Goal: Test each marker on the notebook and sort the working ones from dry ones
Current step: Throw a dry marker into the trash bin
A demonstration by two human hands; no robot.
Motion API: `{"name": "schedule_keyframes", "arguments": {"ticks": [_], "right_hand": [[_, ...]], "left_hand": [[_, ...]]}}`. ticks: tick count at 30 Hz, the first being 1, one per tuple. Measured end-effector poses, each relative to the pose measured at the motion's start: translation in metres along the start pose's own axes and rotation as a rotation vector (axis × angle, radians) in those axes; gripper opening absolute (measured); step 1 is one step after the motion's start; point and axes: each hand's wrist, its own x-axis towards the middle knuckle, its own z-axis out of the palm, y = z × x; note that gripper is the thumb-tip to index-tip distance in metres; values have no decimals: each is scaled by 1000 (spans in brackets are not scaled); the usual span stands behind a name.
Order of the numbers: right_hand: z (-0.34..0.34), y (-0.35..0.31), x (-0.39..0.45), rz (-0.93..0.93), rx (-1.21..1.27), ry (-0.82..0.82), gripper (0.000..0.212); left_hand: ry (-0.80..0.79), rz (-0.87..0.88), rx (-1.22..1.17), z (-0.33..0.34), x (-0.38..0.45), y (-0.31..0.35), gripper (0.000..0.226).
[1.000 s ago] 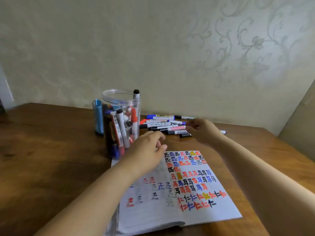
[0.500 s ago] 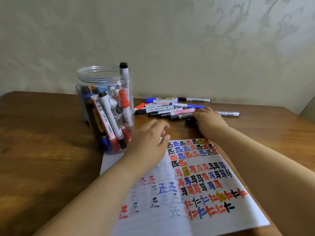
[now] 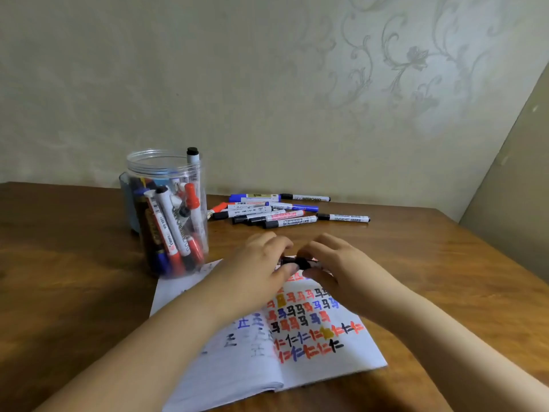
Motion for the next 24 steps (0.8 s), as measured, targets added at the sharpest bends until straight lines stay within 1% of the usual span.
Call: {"name": "schedule_keyframes", "arguments": {"ticks": [2, 5, 7, 9, 11, 14, 16, 19, 24], "right_hand": [[-2, -11, -19, -11, -37, 9, 25], [2, -26, -39, -68, -130, 36, 24], [8, -35, -45, 0, -99, 31, 26], [18, -40, -48, 50, -73, 22, 31], [29, -44, -50, 32, -110, 17, 30], [43, -50, -54, 6, -176, -11, 21], [45, -53, -55, -30, -260, 50, 25], [46, -54, -56, -92, -314, 113, 32], [47, -57, -56, -97, -330, 105, 28]], "left_hand": [[-117, 25, 47, 1, -7, 11, 23], [-217, 15, 59, 2, -23, 17, 16], [-219, -2, 31, 3, -34, 20, 12], [-187, -21, -15, 4, -42, 22, 10], [-171, -50, -50, 7, -49, 22, 16], [-168, -66, -126, 11, -58, 16, 18], [-184, -75, -189, 9, -63, 12, 20], [-231, -81, -243, 6, -66, 5, 24], [-283, -88, -306, 7, -66, 1, 24]]}}
